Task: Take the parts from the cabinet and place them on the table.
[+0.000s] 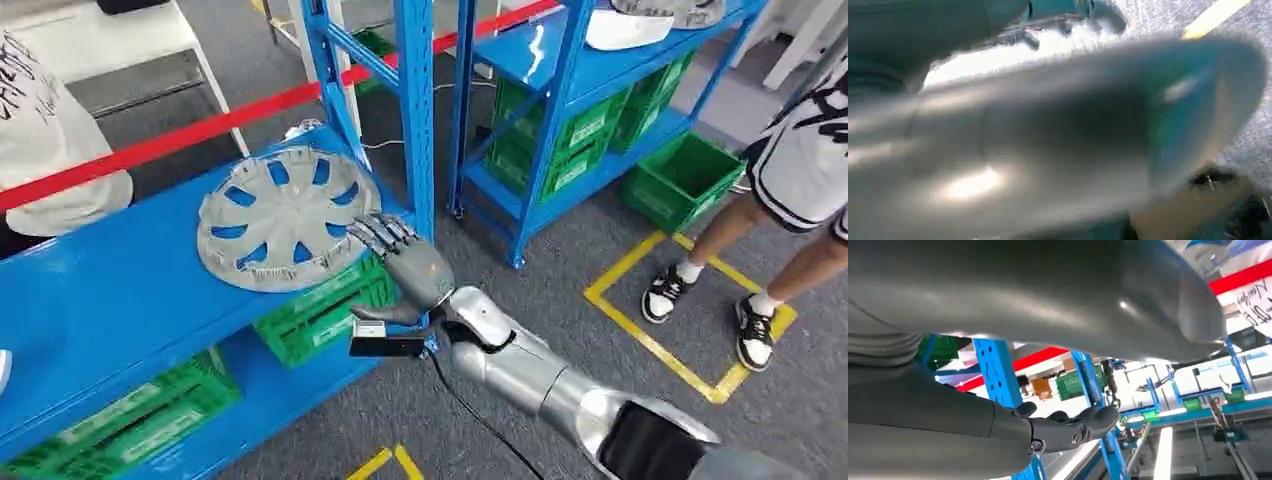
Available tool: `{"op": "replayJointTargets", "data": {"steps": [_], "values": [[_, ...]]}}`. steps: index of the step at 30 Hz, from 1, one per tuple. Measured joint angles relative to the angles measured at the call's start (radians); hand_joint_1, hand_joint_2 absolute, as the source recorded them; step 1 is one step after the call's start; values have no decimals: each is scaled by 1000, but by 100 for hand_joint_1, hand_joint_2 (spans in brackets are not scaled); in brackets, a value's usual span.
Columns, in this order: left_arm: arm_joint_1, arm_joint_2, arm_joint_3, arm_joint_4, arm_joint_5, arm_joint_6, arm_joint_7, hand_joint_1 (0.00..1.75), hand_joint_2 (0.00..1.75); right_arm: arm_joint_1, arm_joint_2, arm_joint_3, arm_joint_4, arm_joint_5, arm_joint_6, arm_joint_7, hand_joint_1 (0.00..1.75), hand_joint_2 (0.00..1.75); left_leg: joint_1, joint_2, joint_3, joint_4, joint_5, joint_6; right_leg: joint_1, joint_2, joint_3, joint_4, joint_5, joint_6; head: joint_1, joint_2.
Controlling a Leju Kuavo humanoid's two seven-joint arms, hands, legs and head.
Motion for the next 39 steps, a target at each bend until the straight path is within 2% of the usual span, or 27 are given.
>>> {"op": "replayJointTargets", "data": {"steps": [1,3,4,5,6,8,9,10,13,14,15,16,18,19,20,21,23,24,28,29,30,31,33,34,35,36,39], "values": [[-2,0,0,0,0,0,0,0,0,-5,2,4,0,-1,4,-1,0,0,1,1,-43,70,-20,-5,0,0,4,0,-4,-4,1,0],[-2,-1,0,0,0,-1,2,0,0,-5,7,12,0,-2,11,-2,0,0,3,2,-135,204,-91,-9,1,0,12,0,-14,-7,1,0],[0,-1,0,1,-1,-1,4,0,0,-5,10,16,0,-1,14,-2,0,0,3,2,-164,234,-104,-9,1,0,18,0,-18,-8,1,0],[2,-1,0,2,-1,-1,4,0,0,-5,12,19,0,-2,16,-2,0,0,3,2,-172,220,-88,-11,1,1,26,0,-24,-8,1,0],[3,-1,0,2,-1,-2,4,0,0,-5,14,21,0,-2,18,-2,0,0,3,2,-161,169,-47,-9,1,2,35,0,-31,-8,1,0],[2,0,0,2,-1,-3,5,0,0,-8,20,26,0,-1,26,-3,0,0,2,4,-101,-2,78,1,1,0,56,0,-45,-3,1,0],[2,0,1,2,-1,-3,5,0,0,-11,24,30,0,-1,31,-3,0,0,-2,15,-84,-56,108,8,1,-1,61,-1,-51,1,1,0],[0,0,2,2,-1,-6,6,0,0,-14,28,33,0,-2,36,-4,0,0,-6,19,-95,-57,61,11,3,-1,63,0,-53,6,-1,0],[0,0,6,1,-2,-11,5,0,0,-17,32,42,0,-2,40,-4,0,0,-11,13,-84,-53,91,27,3,-7,69,-6,-66,28,-2,0],[0,0,6,1,-3,-12,4,0,0,-19,32,44,0,-2,40,-4,0,0,1,12,-75,-63,97,34,7,-9,74,-3,-72,35,-2,0],[-1,0,6,1,-4,-13,3,0,0,-21,32,45,0,-2,39,-5,0,0,2,9,-70,-67,97,37,5,-6,68,19,-84,39,0,0],[-3,0,7,1,-5,-13,3,0,0,-24,32,45,0,-2,39,-7,0,0,3,7,-69,-67,95,43,5,-6,41,69,-113,41,3,0],[-5,0,7,1,-8,-14,3,0,0,-20,31,48,0,-2,40,-8,0,0,2,2,-69,-66,91,48,4,-6,-46,225,-181,45,4,0],[-4,0,7,2,-10,-15,3,0,0,-17,31,51,0,-3,40,-8,0,0,2,-2,-69,-66,89,48,4,-6,-87,287,-194,46,5,0],[-4,0,7,2,-11,-16,4,0,0,-14,29,53,0,-3,40,-8,0,0,2,-6,-68,-64,86,48,4,-6,-105,298,-178,46,5,0],[-3,-1,8,2,-12,-16,5,0,0,-12,29,54,0,-3,40,-10,0,0,2,-11,-65,-63,83,47,4,-6,-95,258,-138,45,5,0],[-3,-3,8,2,-12,-19,5,0,0,-13,27,55,0,-4,40,-11,0,0,2,-19,-58,-58,76,42,3,-2,-25,85,-35,41,6,0],[-4,-4,8,2,-13,-19,4,0,0,-12,26,55,0,-4,40,-11,0,0,3,-23,-58,-57,72,37,2,11,3,12,-16,36,5,0],[-3,-3,8,2,-13,-20,5,0,0,-8,25,60,1,-6,42,-14,0,0,0,-33,-56,-64,73,11,11,8,6,5,-22,15,6,0],[-3,-1,8,1,-14,-21,5,0,0,-9,25,60,0,-7,42,-15,0,0,-1,-32,-57,-62,69,5,5,5,14,-3,-17,6,7,0],[-3,0,8,1,-14,-21,3,0,0,-8,25,60,0,-9,42,-16,0,0,1,-19,-62,-47,60,-1,3,1,19,-6,-15,1,5,0],[-4,0,8,1,-14,-21,3,0,0,-8,24,60,0,-11,42,-16,0,0,1,-8,-80,-6,33,-6,3,0,21,-7,-16,-5,0,0],[-6,0,8,2,-14,-22,3,0,0,-6,24,60,0,-15,42,-16,0,0,6,-1,-160,157,-43,-16,3,-7,23,-7,-19,-10,1,0],[-5,-1,8,2,-14,-22,3,0,0,-4,24,60,0,-17,43,-16,0,0,6,1,-193,221,-61,-18,4,-9,23,-7,-20,-11,0,0],[-3,-1,8,2,-14,-22,3,0,0,-2,24,61,0,-18,43,-16,0,0,6,1,-207,244,-57,-19,4,-10,24,-7,-21,-11,0,0],[-3,0,8,2,-15,-22,3,0,0,0,24,61,0,-19,43,-13,0,0,6,2,-199,222,-33,-18,4,-10,26,-7,-23,-9,0,0],[-3,1,8,1,-15,-25,2,0,0,0,24,61,0,-23,27,7,0,0,5,7,-76,-25,91,-2,4,-11,38,-7,-29,-2,0,0]]}}
